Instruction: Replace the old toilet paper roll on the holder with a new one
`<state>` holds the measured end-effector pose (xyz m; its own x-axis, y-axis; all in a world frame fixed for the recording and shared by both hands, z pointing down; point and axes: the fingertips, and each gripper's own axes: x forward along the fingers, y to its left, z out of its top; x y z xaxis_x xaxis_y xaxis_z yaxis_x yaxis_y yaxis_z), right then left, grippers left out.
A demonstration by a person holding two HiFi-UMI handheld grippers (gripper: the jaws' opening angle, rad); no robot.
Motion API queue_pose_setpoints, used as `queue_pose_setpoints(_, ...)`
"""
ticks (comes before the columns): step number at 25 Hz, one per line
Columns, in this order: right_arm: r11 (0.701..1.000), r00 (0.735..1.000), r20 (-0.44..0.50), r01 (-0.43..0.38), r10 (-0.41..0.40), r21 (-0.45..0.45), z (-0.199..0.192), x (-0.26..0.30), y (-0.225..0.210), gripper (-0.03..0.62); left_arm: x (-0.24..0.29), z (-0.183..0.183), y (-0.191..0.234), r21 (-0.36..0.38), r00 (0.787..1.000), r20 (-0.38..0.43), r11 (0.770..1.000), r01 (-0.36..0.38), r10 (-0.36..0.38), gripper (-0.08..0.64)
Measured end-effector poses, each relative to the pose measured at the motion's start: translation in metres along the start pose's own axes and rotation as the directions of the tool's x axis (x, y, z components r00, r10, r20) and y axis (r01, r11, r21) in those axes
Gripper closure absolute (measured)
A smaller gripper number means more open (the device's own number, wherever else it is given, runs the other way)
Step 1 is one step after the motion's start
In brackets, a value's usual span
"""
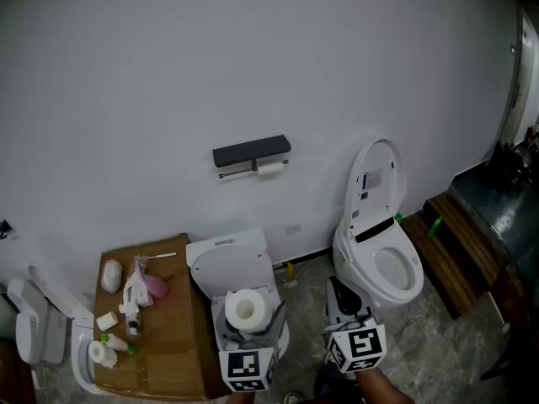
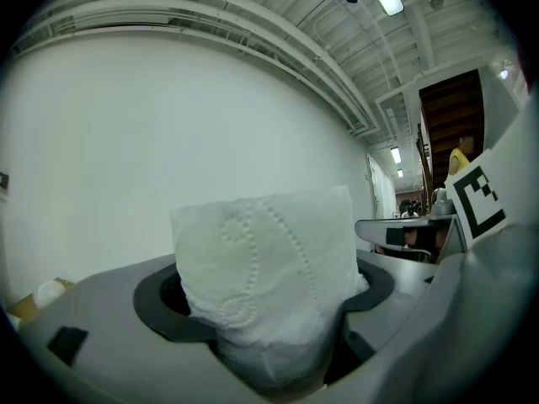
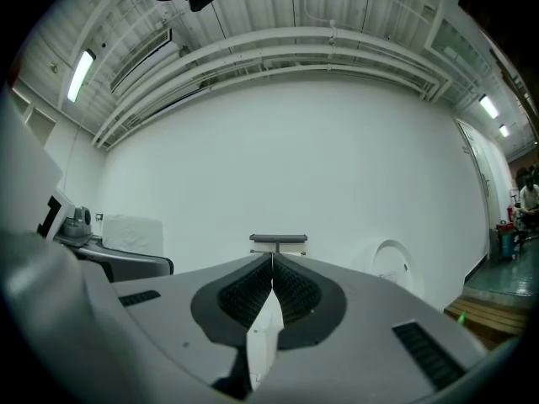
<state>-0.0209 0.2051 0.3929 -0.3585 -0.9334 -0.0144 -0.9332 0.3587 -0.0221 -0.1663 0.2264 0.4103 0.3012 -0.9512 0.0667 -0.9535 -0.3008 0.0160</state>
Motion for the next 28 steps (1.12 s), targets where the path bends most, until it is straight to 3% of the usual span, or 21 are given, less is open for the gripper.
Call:
queue_pose_setpoints(4,1.000,1.000,-0.004,-0.022,0.021,-0.007,-0.004,0.029,-0.022,0.574,0.036,0.001,-0.002,0.004,1.000,0.022,1.000,-0.022,0.022,0.101)
queue_pose_setpoints(15,0.995,0.995,-0.044,-0.095,0.094,-0.020,-0.010,0.114,-0.115,0.574,0.158,-0.006,-0.034,-0.021,0.996,-0.067,0.997,-0.068,0.066,0.101)
queue_pose_setpoints(28,0.982,0.982,-0.037,-0.186,0.186,-0.011,-0.008,0.184,-0.195,0.574,0.257,0.005,-0.049,0.010,0.983,-0.033,0.984,-0.180,0.180,0.101)
